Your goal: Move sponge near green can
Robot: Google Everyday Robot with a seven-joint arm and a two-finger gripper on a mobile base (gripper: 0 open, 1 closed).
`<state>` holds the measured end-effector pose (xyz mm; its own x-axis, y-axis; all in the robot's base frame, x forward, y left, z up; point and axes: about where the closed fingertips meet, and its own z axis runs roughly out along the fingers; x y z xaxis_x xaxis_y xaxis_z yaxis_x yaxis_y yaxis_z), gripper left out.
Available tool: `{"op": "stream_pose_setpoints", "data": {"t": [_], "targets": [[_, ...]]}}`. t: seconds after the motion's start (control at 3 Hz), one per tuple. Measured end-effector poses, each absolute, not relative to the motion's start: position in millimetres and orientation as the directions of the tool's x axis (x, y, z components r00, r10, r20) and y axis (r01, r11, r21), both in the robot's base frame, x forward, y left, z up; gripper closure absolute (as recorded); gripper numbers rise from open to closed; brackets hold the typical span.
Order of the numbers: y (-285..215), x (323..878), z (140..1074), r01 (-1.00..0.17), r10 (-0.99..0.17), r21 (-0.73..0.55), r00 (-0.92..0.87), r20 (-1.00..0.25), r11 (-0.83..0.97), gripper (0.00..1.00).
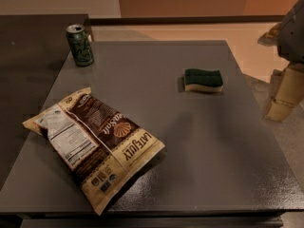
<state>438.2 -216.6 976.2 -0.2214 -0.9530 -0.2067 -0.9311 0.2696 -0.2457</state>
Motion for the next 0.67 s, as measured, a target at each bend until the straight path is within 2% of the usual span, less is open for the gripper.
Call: {"op": "stream_pose_setpoints", "data": {"t": [0.67], "targets": [[-204.8,466.0,983.3,-0.930,-0.960,-0.284,-0.176,-0.219,0.235,0.00]]}}
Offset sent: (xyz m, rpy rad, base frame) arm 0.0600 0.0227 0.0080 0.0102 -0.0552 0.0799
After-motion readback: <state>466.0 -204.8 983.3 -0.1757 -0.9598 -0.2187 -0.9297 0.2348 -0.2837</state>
